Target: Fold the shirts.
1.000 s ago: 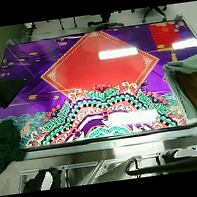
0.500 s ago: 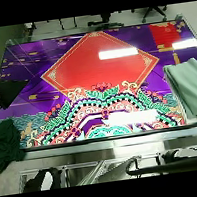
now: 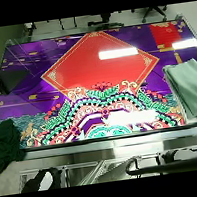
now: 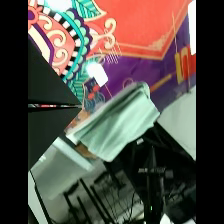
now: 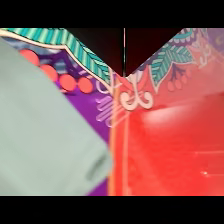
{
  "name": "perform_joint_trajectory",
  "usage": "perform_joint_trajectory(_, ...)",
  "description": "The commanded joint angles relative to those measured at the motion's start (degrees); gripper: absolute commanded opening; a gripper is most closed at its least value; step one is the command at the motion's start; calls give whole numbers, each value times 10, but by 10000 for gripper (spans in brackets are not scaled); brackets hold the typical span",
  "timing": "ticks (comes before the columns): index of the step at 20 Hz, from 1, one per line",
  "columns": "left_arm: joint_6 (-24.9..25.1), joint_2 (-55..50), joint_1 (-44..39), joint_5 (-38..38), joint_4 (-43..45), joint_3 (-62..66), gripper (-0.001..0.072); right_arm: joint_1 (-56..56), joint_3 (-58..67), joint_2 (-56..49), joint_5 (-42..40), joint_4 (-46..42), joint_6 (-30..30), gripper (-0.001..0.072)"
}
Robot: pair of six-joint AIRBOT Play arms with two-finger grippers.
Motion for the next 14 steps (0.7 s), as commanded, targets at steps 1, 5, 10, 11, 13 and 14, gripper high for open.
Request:
perform_joint_trajectory(1,0,-28,-7,-5,24,0,12,161,-9,19,-62,38,-78,21)
perform_joint_trajectory(5,-30,41,-64,11,197,-56,12,376,-166,98,-119,-93,-87,20)
perform_joint_trajectory(10,-40,162,-134,60,228,-223,12,538,-433,250,-310,-106,-91,20)
perform_joint_trajectory(11,-45,180,-142,78,227,-249,13,543,-453,266,-328,-106,-92,21)
perform_joint_trajectory(13,-45,208,-149,104,228,-286,13,543,-464,283,-333,-106,-93,21)
perform_joint_trajectory(14,-45,218,-150,109,226,-299,13,543,-464,287,-333,-102,-91,21)
